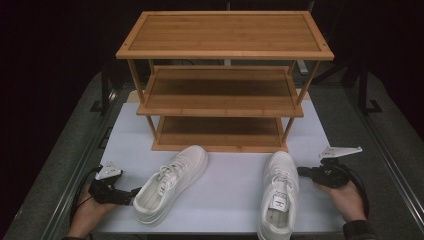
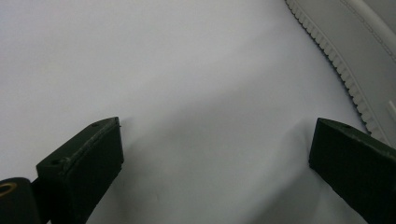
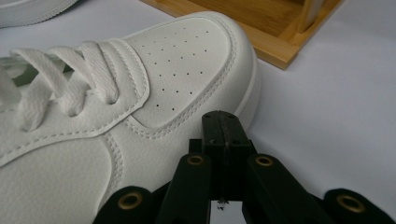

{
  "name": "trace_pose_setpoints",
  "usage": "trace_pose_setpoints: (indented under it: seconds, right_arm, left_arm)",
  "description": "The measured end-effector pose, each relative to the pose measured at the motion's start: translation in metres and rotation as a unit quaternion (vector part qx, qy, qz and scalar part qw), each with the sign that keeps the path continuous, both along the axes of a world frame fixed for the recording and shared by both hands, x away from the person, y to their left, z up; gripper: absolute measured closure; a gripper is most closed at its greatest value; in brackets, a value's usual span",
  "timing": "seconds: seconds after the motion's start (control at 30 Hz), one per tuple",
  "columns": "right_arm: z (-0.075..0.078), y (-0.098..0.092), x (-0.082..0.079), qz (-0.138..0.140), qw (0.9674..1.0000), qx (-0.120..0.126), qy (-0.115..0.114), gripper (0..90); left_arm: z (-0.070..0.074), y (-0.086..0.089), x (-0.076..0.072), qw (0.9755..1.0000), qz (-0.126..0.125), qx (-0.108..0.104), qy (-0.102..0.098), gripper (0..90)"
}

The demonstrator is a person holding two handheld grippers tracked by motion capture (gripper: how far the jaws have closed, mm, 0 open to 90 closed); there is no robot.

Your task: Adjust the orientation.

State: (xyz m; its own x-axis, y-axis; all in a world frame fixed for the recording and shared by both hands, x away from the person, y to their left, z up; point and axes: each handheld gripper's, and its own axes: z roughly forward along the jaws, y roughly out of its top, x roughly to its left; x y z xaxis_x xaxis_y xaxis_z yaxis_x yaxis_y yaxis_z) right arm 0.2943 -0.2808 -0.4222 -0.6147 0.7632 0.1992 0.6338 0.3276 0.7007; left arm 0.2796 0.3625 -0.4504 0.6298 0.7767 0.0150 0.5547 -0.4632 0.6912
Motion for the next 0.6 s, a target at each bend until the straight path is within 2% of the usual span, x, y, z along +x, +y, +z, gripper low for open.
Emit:
trace_pose_setpoints:
  seconds: [0.33, 0.6]
  right_arm:
    - [0.002, 0.023, 0.016, 0.012, 0.9999, -0.011, 0.003, 90.0]
    - [0.003, 0.046, 0.030, 0.031, 0.9994, -0.015, 0.006, 90.0]
  left_arm:
    - [0.000, 0.000, 0.000, 1.0000, 0.000, 0.000, 0.000, 2.5]
    - [0.000, 0.000, 0.000, 1.0000, 0.000, 0.000, 0.000, 2.5]
